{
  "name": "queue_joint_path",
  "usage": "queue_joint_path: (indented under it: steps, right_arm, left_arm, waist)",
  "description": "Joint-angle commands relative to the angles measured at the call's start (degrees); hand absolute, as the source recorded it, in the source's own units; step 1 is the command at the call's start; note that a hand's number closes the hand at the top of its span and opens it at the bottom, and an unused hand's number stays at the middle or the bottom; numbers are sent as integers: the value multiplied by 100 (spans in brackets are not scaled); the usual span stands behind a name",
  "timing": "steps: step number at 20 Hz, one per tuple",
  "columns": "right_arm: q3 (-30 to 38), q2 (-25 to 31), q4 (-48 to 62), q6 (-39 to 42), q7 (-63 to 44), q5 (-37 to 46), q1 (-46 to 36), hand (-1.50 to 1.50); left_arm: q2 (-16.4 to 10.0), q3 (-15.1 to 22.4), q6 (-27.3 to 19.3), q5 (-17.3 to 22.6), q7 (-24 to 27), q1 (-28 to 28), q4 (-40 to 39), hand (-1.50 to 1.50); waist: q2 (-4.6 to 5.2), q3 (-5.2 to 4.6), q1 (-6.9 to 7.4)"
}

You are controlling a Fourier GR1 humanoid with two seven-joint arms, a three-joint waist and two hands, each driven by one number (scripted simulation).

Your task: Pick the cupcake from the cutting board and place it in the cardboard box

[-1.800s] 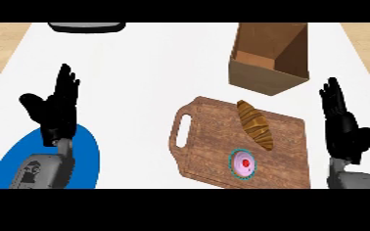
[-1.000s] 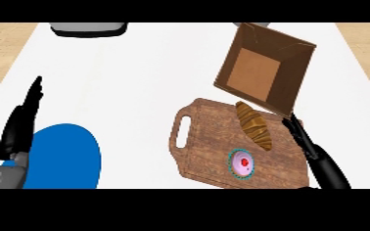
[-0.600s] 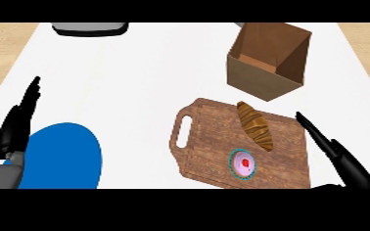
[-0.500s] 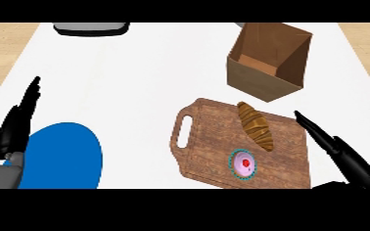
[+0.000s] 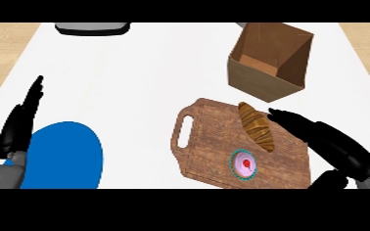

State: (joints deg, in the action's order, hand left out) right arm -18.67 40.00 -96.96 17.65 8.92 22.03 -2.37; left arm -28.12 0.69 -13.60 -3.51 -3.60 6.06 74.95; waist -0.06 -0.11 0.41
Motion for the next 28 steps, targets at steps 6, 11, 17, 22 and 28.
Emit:
queue_joint_path:
  steps: [6,11,17,22,28]
  right_arm:
    - [-766,-867,186,745,-1352,856,-630,-150]
    - [-568,-1259,75,1113,-1551,1142,-681,-150]
    - [-471,-1555,185,1287,-1399,1614,-484,-150]
    - [-40,-1635,-105,1790,-1177,1282,-589,-150]
    - [-477,-2030,-726,1640,-1179,1567,-5,-150]
  left_arm:
    - [14,-233,118,-109,-162,-241,383,0]
    - [308,-410,206,-322,348,-262,-100,0]
    - [378,-592,467,-422,-44,-267,374,0]
    - [474,-683,590,-493,-23,-593,645,0]
    - [561,-738,486,-815,-170,364,-57,0]
  waist:
    - [2,12,2]
    - [6,10,-36]
    - [2,12,-33]
    - [-1,12,-21]
    - [3,11,-81]
